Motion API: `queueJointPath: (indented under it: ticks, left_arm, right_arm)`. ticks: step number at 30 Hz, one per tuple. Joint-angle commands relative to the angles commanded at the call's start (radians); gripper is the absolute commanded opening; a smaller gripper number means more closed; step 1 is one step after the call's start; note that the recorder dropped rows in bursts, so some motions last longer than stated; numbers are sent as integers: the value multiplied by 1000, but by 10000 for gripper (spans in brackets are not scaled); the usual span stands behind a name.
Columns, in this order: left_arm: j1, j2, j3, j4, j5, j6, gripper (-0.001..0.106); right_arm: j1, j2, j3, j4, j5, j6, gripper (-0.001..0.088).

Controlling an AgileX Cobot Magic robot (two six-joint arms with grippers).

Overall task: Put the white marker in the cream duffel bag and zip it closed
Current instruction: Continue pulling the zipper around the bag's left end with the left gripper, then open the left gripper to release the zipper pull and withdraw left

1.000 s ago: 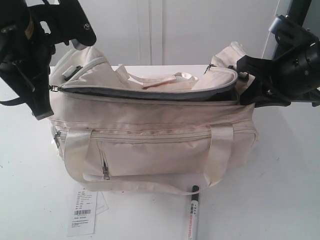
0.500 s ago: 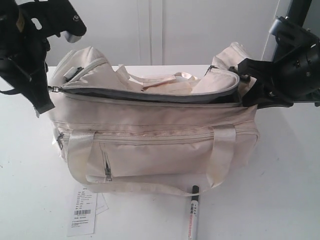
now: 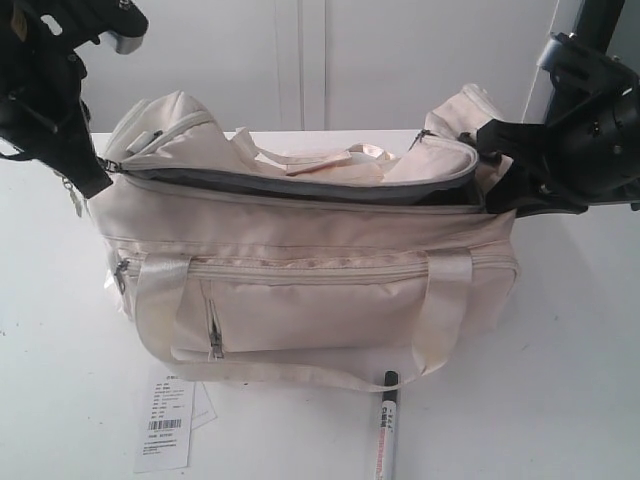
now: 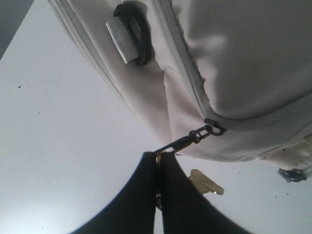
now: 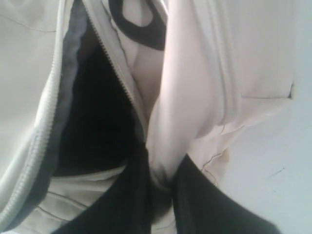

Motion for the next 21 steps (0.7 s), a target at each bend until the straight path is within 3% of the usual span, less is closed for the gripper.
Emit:
queueJointPath:
  ticks: [4,9,21]
  left_arm:
    - [0,38,0,14,6,-8,0]
    - [2,40,0,100,-74,-161,0]
    - [2,40,0,145,-151,-174,0]
  right_arm:
    - [0,0,0,-20,10,0,0]
    - [0,0,0,-21,9,-8,0]
    - [0,0,0,-33,9,-15,0]
